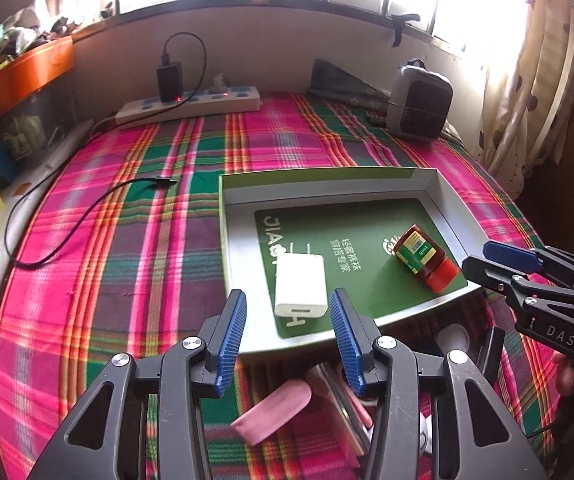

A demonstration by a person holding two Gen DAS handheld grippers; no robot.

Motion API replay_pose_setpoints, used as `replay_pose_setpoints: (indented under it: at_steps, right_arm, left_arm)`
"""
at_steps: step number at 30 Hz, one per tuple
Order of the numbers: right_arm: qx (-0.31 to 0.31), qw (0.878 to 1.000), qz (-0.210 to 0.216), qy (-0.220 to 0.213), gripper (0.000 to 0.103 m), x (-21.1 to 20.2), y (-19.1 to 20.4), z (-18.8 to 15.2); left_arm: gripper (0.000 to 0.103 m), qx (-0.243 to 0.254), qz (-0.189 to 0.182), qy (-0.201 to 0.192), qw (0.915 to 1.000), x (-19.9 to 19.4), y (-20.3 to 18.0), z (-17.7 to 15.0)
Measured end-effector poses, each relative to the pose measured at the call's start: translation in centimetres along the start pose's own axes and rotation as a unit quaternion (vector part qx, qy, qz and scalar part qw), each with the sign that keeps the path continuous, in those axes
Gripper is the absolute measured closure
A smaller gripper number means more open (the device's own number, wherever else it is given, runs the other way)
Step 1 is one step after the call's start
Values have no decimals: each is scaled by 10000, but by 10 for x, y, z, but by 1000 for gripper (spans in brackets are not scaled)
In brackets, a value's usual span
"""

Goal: Organize rigid objects
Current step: 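Open both tools to release the charger and bottle in the tray, then grasp the pink earphone clip with the left tool while the right tool grasps the black tool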

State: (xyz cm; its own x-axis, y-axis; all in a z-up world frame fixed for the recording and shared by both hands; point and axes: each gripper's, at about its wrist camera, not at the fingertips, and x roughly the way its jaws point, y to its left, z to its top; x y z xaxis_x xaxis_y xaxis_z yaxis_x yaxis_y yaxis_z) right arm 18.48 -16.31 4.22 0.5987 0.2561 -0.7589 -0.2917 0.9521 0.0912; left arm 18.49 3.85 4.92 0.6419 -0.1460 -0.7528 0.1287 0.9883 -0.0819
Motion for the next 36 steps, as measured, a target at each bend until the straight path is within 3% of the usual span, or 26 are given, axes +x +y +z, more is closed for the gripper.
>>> replay_pose_setpoints:
  at_steps: [9,21,28,36]
  right_arm:
    - [231,9996,95,-166,59,-19,0,-21]
    - [487,9985,97,-245,59,-35,7,-58]
    - [642,9978,19,-189,58,-35,11,-70]
    - [809,9966,26,-146,58,-33,14,-74]
  left_arm:
    - [60,-309,-27,-140,9994,-19,18,-20]
    - [56,-542,-241,-36,9982,-30,35,-52]
    - [55,-457,-190,29,9988,-24,36,-54]
    - [54,-337,-378,161,9986,-12,30,-55]
